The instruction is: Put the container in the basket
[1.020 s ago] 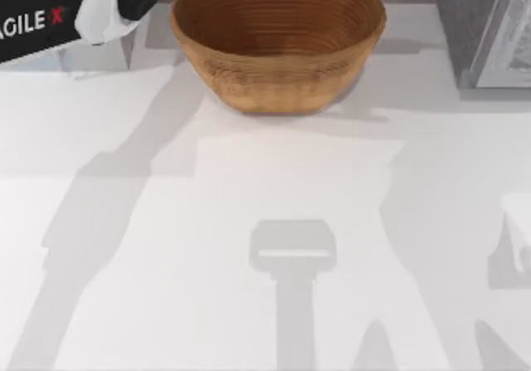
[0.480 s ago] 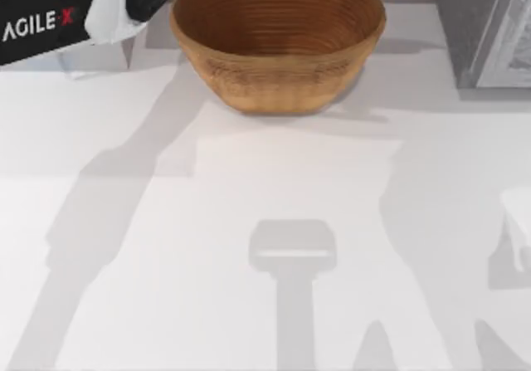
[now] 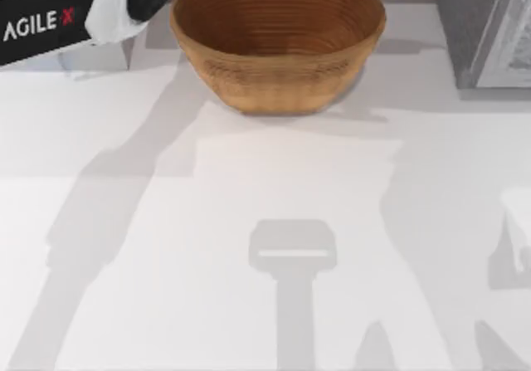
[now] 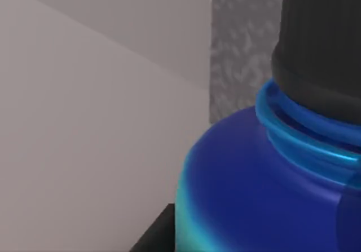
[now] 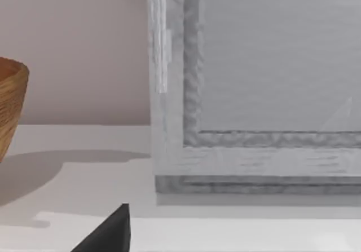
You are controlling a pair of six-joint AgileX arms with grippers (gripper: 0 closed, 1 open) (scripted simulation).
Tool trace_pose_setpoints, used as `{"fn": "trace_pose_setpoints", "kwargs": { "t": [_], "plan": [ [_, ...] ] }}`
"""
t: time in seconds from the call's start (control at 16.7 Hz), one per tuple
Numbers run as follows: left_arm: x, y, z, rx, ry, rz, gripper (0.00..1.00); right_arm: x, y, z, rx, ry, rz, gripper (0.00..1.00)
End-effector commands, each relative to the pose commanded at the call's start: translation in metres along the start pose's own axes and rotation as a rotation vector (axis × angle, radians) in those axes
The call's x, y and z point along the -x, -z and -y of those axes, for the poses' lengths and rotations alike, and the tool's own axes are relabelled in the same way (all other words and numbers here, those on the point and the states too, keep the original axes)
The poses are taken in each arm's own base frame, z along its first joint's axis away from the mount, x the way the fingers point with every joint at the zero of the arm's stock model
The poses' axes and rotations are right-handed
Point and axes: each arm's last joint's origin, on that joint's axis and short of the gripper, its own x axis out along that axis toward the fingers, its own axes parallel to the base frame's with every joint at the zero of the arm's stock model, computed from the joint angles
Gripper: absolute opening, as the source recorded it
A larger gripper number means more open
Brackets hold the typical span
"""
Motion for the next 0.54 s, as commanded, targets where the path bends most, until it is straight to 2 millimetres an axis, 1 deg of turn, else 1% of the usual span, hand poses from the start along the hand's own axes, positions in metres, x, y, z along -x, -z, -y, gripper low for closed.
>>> {"fn": "trace_pose_setpoints", "kwargs": {
  "t": [0.18,0.24,0.54],
  "plan": [
    [0.0000,0.0000,0.0000,0.000,0.000,0.000,0.98,0.0000,0.0000,0.0000,0.000,0.000,0.000,1.00],
    [0.0000,0.0000,0.0000,0.000,0.000,0.000,1.00,0.0000,0.0000,0.0000,0.000,0.000,0.000,1.00],
    [0.0000,0.0000,0.0000,0.000,0.000,0.000,1.00,0.0000,0.0000,0.0000,0.000,0.000,0.000,1.00]
  ]
}}
